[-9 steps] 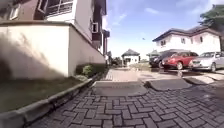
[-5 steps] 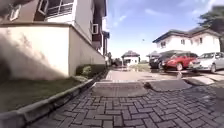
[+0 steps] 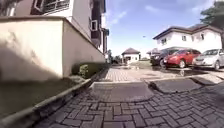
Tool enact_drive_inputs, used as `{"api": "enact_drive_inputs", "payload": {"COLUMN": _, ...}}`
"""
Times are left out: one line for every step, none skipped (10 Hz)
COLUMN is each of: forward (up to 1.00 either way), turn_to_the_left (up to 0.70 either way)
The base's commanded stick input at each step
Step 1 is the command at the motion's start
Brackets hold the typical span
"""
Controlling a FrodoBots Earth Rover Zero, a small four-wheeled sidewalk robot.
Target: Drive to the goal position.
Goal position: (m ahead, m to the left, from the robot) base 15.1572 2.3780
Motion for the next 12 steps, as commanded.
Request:
{"api": "enact_drive_inputs", "payload": {"forward": 0.69, "turn_to_the_left": 0.03}}
{"api": "enact_drive_inputs", "payload": {"forward": 0.69, "turn_to_the_left": 0.03}}
{"api": "enact_drive_inputs", "payload": {"forward": 0.69, "turn_to_the_left": 0.03}}
{"api": "enact_drive_inputs", "payload": {"forward": 0.69, "turn_to_the_left": 0.03}}
{"api": "enact_drive_inputs", "payload": {"forward": 0.69, "turn_to_the_left": 0.03}}
{"api": "enact_drive_inputs", "payload": {"forward": 0.69, "turn_to_the_left": 0.03}}
{"api": "enact_drive_inputs", "payload": {"forward": 0.69, "turn_to_the_left": 0.03}}
{"api": "enact_drive_inputs", "payload": {"forward": 0.69, "turn_to_the_left": -0.02}}
{"api": "enact_drive_inputs", "payload": {"forward": 0.69, "turn_to_the_left": -0.26}}
{"api": "enact_drive_inputs", "payload": {"forward": 0.69, "turn_to_the_left": -0.21}}
{"api": "enact_drive_inputs", "payload": {"forward": 0.69, "turn_to_the_left": 0.03}}
{"api": "enact_drive_inputs", "payload": {"forward": 0.69, "turn_to_the_left": 0.03}}
